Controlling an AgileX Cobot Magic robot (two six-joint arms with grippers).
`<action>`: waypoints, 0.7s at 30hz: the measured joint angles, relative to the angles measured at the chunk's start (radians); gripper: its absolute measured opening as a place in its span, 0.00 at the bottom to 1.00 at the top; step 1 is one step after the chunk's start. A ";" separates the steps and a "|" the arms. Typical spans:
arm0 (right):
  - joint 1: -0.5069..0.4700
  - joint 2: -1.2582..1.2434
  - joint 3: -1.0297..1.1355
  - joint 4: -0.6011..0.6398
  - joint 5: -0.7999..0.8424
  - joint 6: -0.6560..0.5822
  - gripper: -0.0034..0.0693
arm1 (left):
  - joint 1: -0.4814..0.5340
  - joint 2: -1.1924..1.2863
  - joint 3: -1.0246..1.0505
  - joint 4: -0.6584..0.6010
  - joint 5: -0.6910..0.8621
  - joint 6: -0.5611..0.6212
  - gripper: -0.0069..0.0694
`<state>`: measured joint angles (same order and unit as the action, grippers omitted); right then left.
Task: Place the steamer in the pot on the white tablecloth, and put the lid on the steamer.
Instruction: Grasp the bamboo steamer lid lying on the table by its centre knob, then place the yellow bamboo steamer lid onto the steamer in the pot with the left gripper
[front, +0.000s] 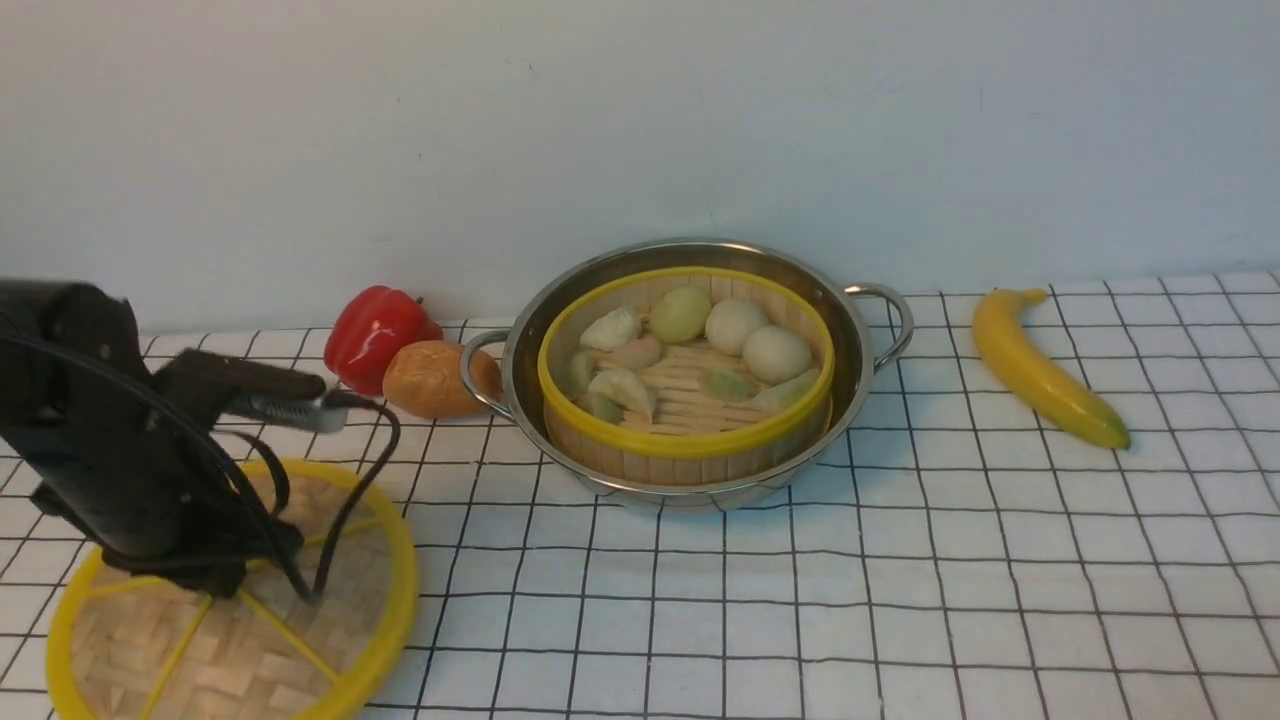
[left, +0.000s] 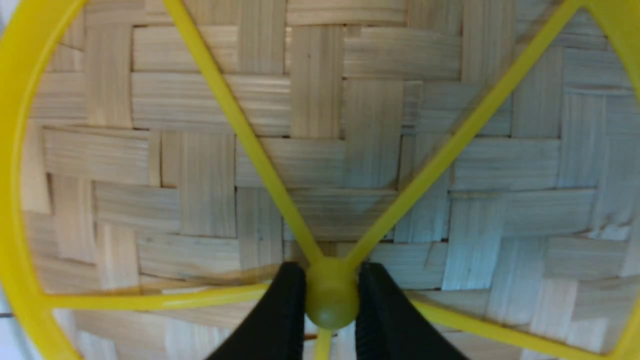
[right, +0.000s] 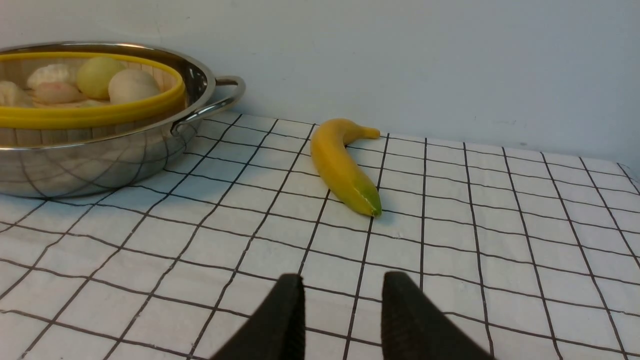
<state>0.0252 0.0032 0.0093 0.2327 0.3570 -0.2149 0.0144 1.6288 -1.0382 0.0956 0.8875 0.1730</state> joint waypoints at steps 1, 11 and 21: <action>0.000 0.000 0.000 0.000 0.000 0.000 0.38 | 0.000 -0.026 -0.045 -0.021 0.040 0.023 0.25; 0.000 0.000 0.000 0.000 0.000 0.000 0.38 | -0.023 -0.052 -0.418 -0.407 0.243 0.426 0.25; 0.000 0.000 0.000 0.000 0.000 0.000 0.38 | -0.265 0.231 -0.761 -0.236 0.239 0.675 0.25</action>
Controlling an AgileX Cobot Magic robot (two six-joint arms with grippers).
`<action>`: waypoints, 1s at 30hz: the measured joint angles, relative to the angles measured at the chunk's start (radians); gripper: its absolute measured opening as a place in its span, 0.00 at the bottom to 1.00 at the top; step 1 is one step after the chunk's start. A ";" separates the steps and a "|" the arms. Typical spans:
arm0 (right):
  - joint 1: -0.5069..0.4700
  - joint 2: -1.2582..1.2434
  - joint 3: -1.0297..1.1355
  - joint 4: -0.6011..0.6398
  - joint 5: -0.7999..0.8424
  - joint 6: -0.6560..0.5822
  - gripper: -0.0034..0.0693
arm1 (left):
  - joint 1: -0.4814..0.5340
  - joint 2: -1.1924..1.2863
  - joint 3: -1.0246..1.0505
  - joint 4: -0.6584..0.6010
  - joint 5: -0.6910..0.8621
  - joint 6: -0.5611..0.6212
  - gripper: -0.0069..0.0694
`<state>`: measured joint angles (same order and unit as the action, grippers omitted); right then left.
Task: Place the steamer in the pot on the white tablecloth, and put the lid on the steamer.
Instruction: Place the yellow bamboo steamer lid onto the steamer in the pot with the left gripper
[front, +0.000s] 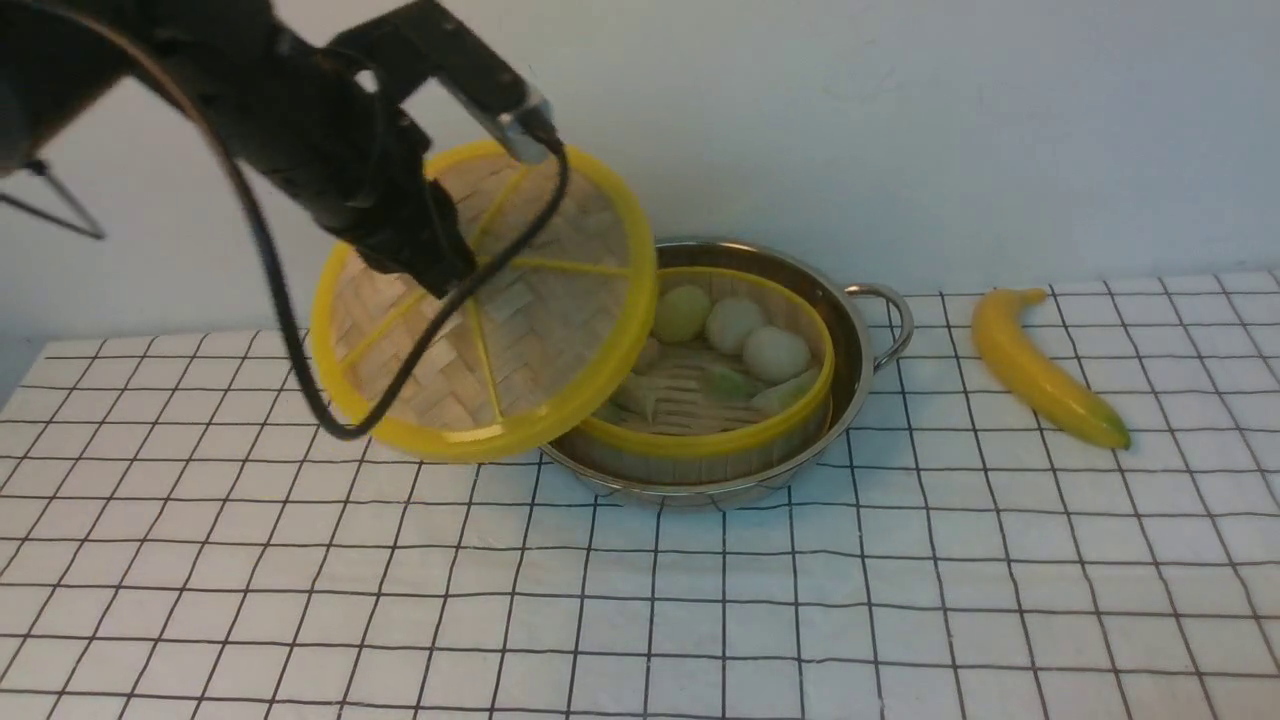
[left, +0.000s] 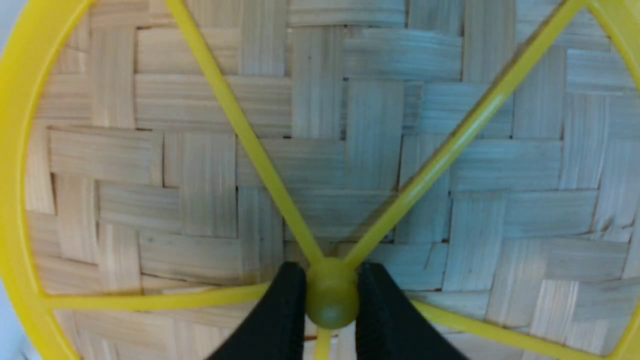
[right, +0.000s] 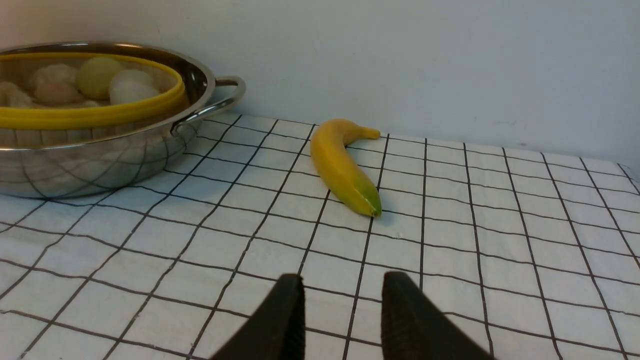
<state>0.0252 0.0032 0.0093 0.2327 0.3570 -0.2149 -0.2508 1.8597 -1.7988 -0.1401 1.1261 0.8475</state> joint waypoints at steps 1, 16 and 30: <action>0.000 0.000 0.000 0.000 0.000 0.000 0.38 | -0.026 0.027 -0.031 0.011 0.000 0.028 0.25; 0.000 0.000 0.000 0.000 -0.001 0.000 0.38 | -0.119 0.332 -0.400 0.028 0.038 0.254 0.25; 0.000 0.000 0.000 0.000 -0.002 0.000 0.38 | -0.120 0.399 -0.404 -0.008 0.048 0.468 0.25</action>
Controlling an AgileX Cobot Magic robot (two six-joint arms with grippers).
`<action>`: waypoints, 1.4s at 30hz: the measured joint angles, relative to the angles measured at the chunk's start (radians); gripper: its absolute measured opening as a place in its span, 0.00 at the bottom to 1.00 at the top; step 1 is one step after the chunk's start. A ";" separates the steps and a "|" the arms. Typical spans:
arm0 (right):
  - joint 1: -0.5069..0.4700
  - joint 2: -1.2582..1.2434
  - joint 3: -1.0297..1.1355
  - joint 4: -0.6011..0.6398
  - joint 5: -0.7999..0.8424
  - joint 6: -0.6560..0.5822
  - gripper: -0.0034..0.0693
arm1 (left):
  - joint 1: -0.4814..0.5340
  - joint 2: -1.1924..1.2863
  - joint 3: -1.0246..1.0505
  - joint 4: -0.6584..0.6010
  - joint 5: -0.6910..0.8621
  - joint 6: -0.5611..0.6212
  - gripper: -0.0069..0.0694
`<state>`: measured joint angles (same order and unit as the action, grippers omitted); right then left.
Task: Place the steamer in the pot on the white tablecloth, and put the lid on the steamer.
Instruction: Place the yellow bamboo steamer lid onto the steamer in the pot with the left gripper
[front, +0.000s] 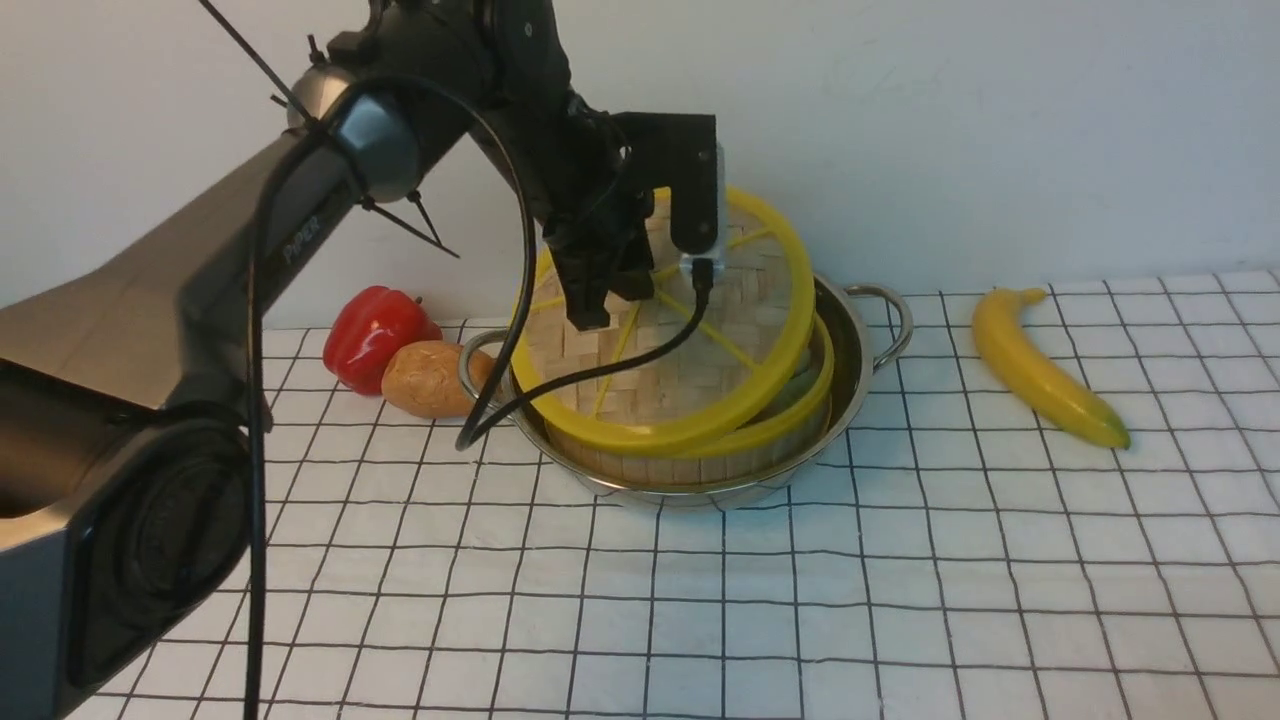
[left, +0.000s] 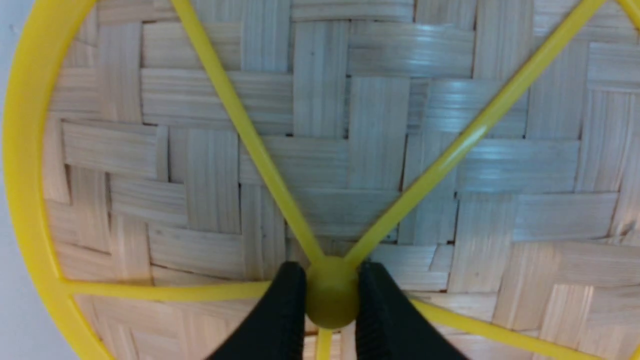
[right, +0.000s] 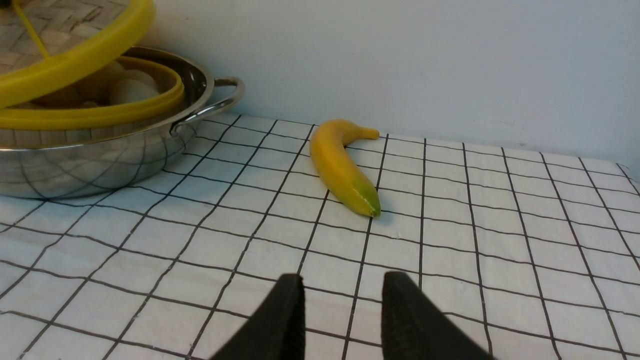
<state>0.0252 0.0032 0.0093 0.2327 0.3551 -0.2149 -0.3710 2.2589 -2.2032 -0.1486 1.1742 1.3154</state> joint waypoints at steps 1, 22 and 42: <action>0.000 0.000 0.000 0.000 0.000 0.000 0.38 | 0.000 0.003 0.000 -0.001 0.000 0.006 0.25; 0.000 0.000 0.000 0.000 0.000 0.000 0.38 | -0.016 0.019 0.000 -0.023 -0.062 0.175 0.25; 0.000 0.000 0.000 0.000 0.000 0.000 0.38 | -0.017 0.019 0.000 -0.022 -0.097 0.187 0.25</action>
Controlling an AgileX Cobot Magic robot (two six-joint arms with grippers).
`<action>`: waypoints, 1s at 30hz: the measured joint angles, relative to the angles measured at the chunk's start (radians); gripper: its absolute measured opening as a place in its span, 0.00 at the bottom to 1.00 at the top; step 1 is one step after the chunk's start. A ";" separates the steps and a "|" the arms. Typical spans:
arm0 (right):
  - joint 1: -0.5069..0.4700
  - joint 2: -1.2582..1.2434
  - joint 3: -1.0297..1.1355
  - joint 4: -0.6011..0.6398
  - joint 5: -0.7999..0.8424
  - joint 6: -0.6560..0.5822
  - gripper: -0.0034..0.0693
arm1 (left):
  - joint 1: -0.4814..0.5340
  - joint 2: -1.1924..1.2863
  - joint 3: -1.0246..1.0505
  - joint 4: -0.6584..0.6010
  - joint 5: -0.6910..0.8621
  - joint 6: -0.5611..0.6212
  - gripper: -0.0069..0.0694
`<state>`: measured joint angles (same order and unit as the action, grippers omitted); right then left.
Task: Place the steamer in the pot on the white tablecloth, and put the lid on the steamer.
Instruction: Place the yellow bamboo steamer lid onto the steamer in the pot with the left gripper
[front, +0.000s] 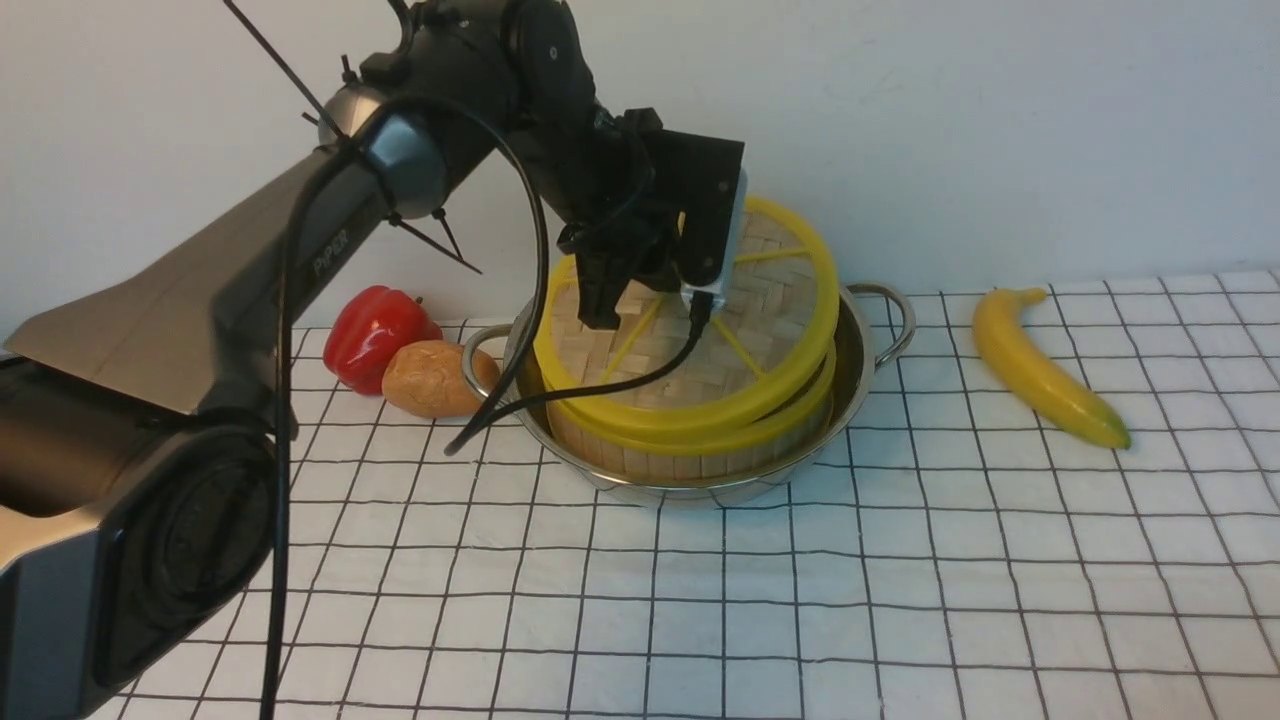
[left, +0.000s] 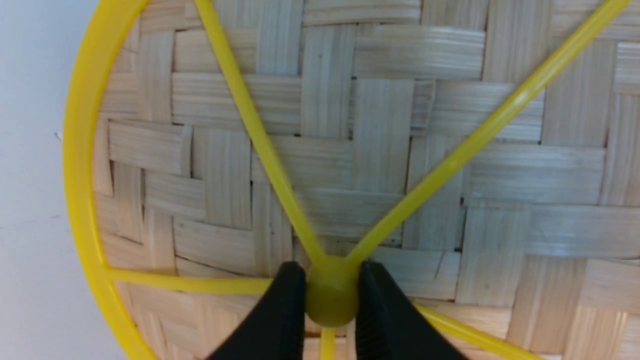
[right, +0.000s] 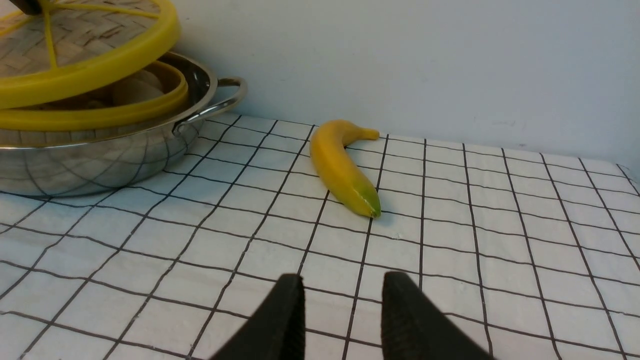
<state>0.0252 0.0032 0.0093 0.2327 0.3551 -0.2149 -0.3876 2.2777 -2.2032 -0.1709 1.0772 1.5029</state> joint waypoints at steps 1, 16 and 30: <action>0.000 0.000 0.000 0.000 0.000 0.000 0.38 | 0.000 0.000 0.000 0.000 0.000 0.000 0.25; 0.000 0.000 0.000 0.000 0.000 0.000 0.38 | -0.001 0.058 -0.004 -0.007 -0.048 0.009 0.25; 0.000 0.000 0.000 0.000 0.000 0.000 0.38 | -0.003 0.068 -0.004 -0.012 -0.067 0.000 0.25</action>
<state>0.0252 0.0032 0.0093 0.2327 0.3551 -0.2149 -0.3906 2.3456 -2.2071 -0.1827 1.0102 1.5028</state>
